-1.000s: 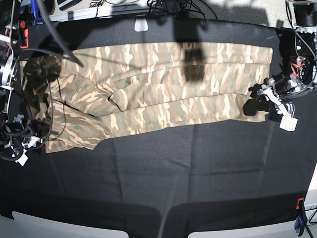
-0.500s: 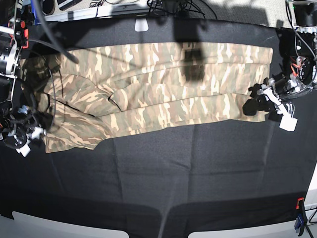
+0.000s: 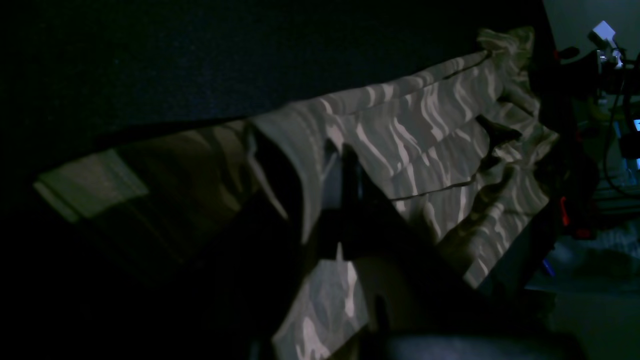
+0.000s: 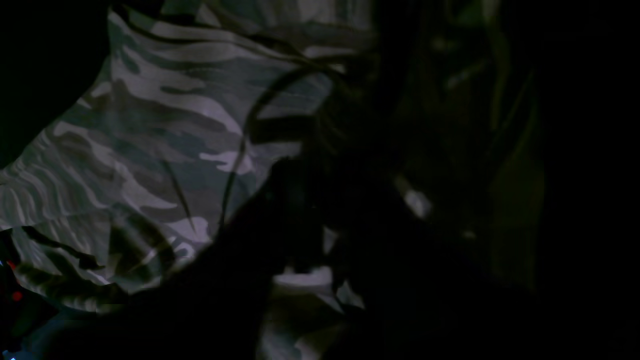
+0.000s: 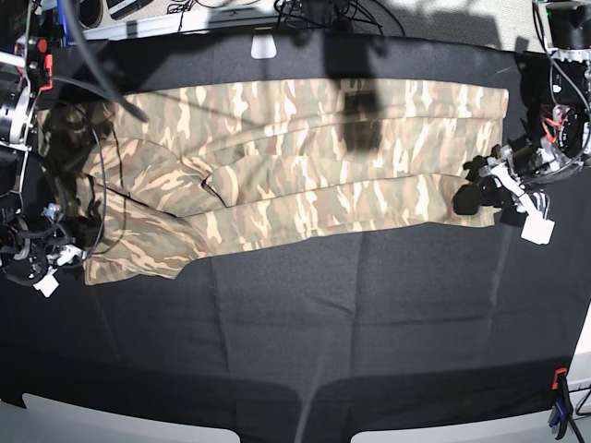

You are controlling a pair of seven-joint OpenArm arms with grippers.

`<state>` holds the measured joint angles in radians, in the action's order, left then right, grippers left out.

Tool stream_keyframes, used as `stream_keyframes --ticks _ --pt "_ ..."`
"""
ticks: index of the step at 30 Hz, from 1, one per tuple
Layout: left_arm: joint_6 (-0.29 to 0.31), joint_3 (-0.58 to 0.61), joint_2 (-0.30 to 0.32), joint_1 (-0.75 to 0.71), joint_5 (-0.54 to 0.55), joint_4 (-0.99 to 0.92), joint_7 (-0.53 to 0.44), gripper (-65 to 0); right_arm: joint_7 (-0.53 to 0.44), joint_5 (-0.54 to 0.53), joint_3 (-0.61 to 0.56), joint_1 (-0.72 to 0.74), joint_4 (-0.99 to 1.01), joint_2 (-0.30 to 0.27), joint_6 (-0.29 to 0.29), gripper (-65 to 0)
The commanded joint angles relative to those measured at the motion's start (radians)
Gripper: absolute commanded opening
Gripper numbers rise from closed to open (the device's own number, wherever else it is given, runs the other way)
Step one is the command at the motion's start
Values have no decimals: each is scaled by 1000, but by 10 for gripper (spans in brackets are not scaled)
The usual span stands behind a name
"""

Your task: Layout the t-shirt on the table in an organized manner, then fold the t-shirt properly

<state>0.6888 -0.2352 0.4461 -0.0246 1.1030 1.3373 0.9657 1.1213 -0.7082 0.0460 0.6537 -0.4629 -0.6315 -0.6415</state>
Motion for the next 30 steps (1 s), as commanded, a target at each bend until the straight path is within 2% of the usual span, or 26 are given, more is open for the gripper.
stream_keyframes --ticks 1,5,15,23,30 --pt "9 -6 17 16 24 18 -23 -650 -2 -14 3 33 -14 -20 -26 -650" --pt "9 -6 17 16 24 18 -23 -650 18 -14 3 33 -14 -20 -57 -650" --pt "9 -6 17 16 24 18 -23 -650 19 -20 3 33 -14 -31 -57 -650" --pt "9 -6 17 16 24 18 -23 -650 19 -143 3 32 -15 -67 -57 -650" --pt "9 -6 17 16 24 18 -23 -650 19 -249 6 30 -24 -77 -57 -650"
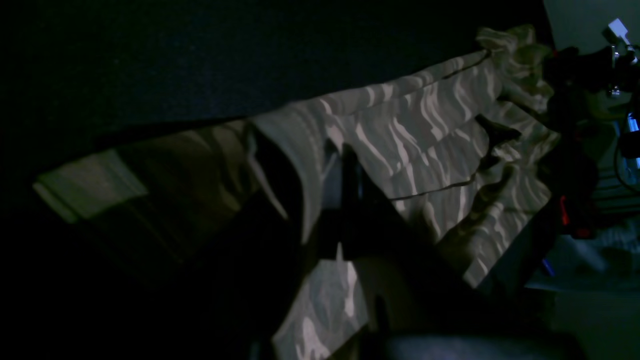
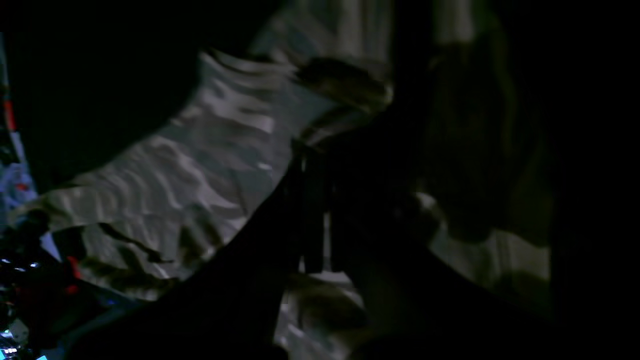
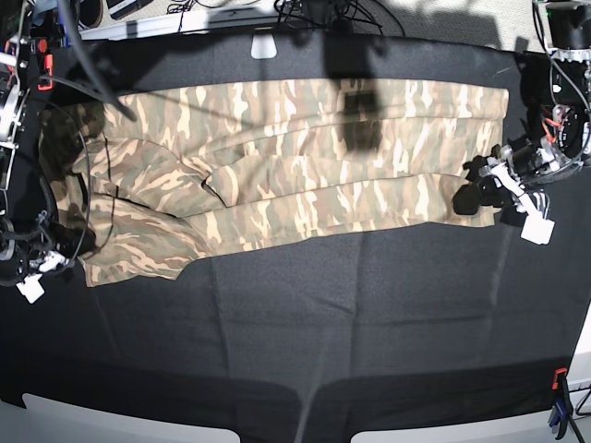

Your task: Layout the t-shirt on the table in an organized manner, then fold the t-shirt properly

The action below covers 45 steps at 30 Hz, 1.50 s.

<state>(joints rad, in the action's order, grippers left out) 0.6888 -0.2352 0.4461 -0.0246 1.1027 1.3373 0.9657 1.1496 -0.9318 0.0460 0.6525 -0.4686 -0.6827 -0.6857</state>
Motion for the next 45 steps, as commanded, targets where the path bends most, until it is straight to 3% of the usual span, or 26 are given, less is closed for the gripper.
stream_keyframes --ticks 1,9,20,24,28,37,41,45 --pt "9 -6 17 16 24 18 -23 -650 -9 -41 8 30 -29 -25 -12 -650" --pt "9 -6 17 16 24 18 -23 -650 -18 -48 8 -42 -233 -24 -12 -650" --pt "9 -6 18 16 23 18 -18 -650 -23 -48 18 -259 -580 -9 -12 -650" --pt "9 -6 20 15 -14 18 -16 -650 -23 -36 92 -362 -705 56 -12 -650" --pt "9 -6 20 10 -48 18 -16 -650 -25 16 233 -464 -836 157 -12 -650" --pt "9 -6 19 8 -55 18 -15 -650 -41 235 602 -546 -1091 375 -12 -650" --pt "9 -6 20 -2 -58 45 -17 -650 -37 238 684 -584 -1161 401 -12 -650" --pt "9 -6 20 -44 -160 185 -53 -650 -39 238 720 -651 -1189 401 -12 -650"
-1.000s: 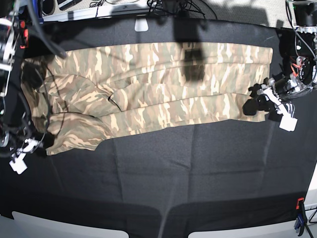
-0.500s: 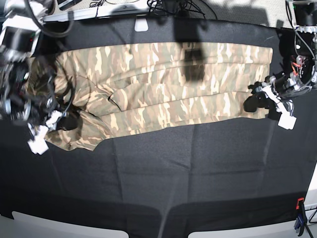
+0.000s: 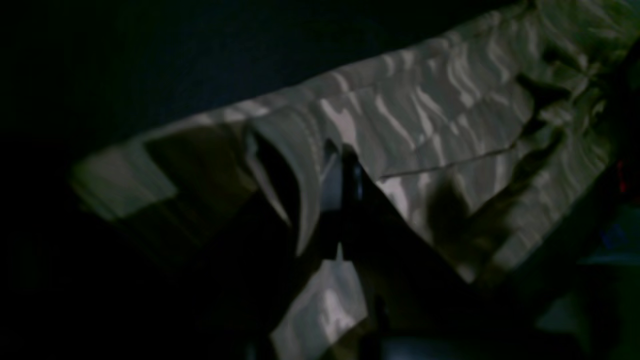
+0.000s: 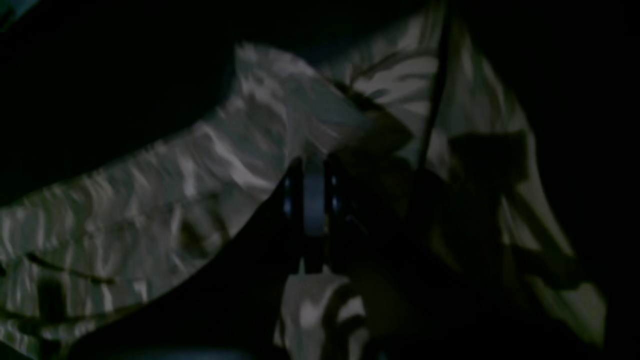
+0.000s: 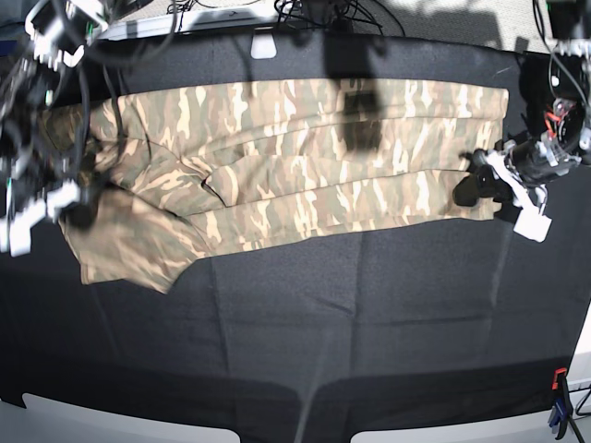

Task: Layout the t-shirt on the table in an organized manner, then fold the t-shirt properly
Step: 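Pull the folded shirt's ends apart with both grippers to straighten it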

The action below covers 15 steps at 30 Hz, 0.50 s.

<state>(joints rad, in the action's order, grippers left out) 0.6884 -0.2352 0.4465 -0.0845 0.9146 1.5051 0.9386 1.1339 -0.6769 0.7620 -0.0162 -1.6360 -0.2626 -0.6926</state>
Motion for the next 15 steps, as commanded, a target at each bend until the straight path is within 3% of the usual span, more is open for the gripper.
stream_keyframes --ticks 1,7,15 --pt "10 -6 19 1 5 60 -28 -650 -24 -17 14 5 -23 -19 -6 -650" --pt "10 -6 19 -96 -29 230 -26 -650 -23 -18 71 -57 -23 -18 -6 -650" --pt "10 -6 19 -177 -55 251 -4 -650 -26 -36 122 -122 -25 -32 -6 -650"
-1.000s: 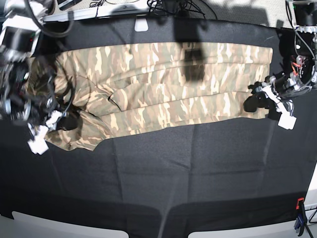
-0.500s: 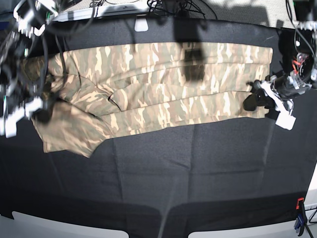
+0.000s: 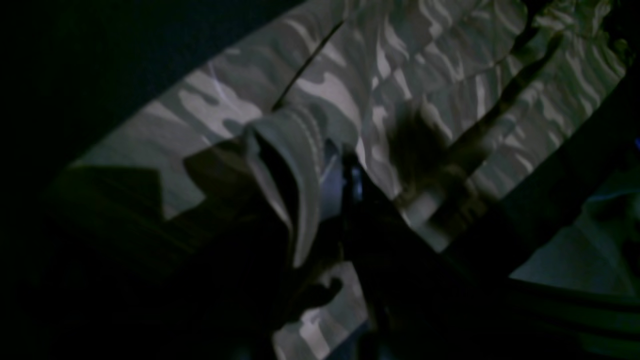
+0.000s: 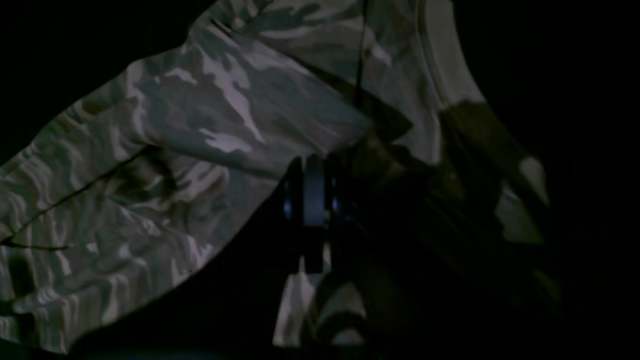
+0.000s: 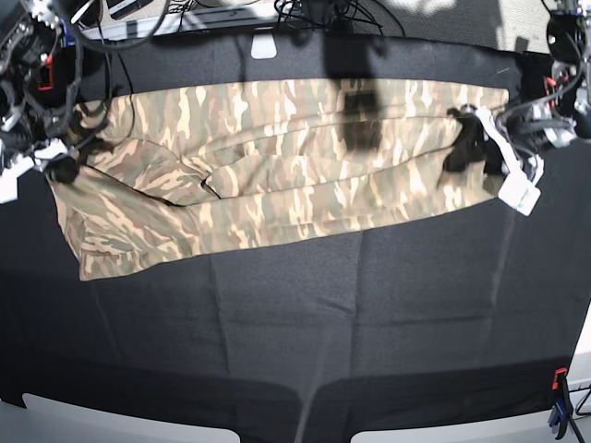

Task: Layout the t-shirt on the table in an organized manner, then fold the t-shirt properly
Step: 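Pull the folded shirt's ends apart with both grippers to straighten it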

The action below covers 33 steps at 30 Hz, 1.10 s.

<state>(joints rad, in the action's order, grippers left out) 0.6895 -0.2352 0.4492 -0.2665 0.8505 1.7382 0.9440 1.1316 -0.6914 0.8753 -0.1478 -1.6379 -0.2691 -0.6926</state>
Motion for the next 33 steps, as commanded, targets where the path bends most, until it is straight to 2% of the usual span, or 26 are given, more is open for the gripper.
stream_keyframes --ticks 1,4,8,11,18,20,23,25,30,33 --pt "9 -6 17 1 -17 18 -10 -650 -24 -21 11 5 -23 -36 -6 -650" --pt "9 -6 17 -2 -99 18 -13 -650 -30 -18 15 1 -23 -80 -6 -650" --pt "9 -6 17 -2 -164 18 -80 -650 -44 -14 15 1 -23 -140 -6 -650" --pt "-9 -6 17 -2 -197 18 -100 -650 -47 -13 15 1 -23 -156 -6 -650" --pt "-9 -6 17 -3 -201 18 -26 -650 -30 12 14 1 -23 -154 -6 -650" --pt "-16 -6 17 -3 -238 18 -24 -650 0 12 14 0 -23 -154 -6 -650" --pt "-116 -6 17 -3 -307 18 -32 -650 11 11 14 -13 -23 -153 -6 -650" --pt "-153 -6 17 -3 -330 18 -31 -650 11 12 14 -23 -23 -145 -6 -650" --pt "-155 -6 16 -23 -306 18 -32 -650 7 15 14 -32 -23 -106 -6 -650" --pt "-154 -6 17 -33 -312 18 -32 -650 11 17 14 -33 -23 -105 -6 -650"
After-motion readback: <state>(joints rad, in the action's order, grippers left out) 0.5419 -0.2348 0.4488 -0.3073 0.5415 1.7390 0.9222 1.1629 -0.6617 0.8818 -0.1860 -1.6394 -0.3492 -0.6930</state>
